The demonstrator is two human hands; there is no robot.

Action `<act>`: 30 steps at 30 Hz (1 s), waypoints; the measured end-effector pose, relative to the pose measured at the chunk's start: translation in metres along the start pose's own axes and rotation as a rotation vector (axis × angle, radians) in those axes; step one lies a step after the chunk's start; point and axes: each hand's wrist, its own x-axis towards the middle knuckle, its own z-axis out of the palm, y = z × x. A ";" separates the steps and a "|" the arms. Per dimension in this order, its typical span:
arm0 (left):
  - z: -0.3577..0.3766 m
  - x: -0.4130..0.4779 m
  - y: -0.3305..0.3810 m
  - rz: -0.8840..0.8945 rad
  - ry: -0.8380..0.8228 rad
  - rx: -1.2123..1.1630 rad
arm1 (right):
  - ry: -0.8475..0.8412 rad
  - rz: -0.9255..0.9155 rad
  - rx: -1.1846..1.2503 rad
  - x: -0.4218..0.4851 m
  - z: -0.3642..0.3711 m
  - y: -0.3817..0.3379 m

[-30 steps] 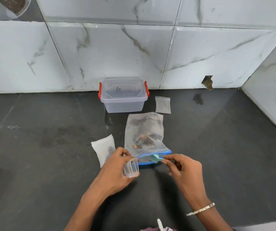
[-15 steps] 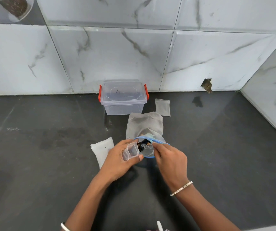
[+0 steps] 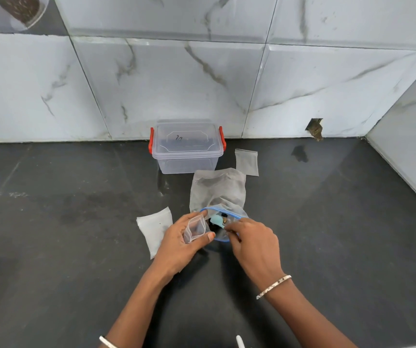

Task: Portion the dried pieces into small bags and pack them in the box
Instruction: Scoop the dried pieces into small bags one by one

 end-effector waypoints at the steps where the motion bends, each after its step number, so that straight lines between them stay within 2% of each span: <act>1: 0.001 0.000 -0.001 -0.005 0.005 -0.017 | 0.017 0.009 0.033 -0.002 -0.005 0.002; 4: 0.001 -0.001 -0.005 -0.020 0.007 -0.083 | 0.142 0.054 0.105 -0.002 -0.012 0.007; 7: 0.001 -0.001 -0.006 -0.025 0.010 -0.103 | 0.171 0.095 0.149 0.000 -0.011 0.012; 11: 0.006 -0.003 -0.006 -0.019 0.021 -0.181 | 0.142 0.113 0.179 -0.003 -0.003 0.012; 21: 0.022 -0.003 -0.011 -0.044 0.034 -0.672 | 0.100 0.099 0.328 -0.017 0.006 0.015; 30: 0.024 0.006 -0.008 -0.065 0.090 -0.736 | 0.006 0.207 0.584 -0.008 0.008 0.021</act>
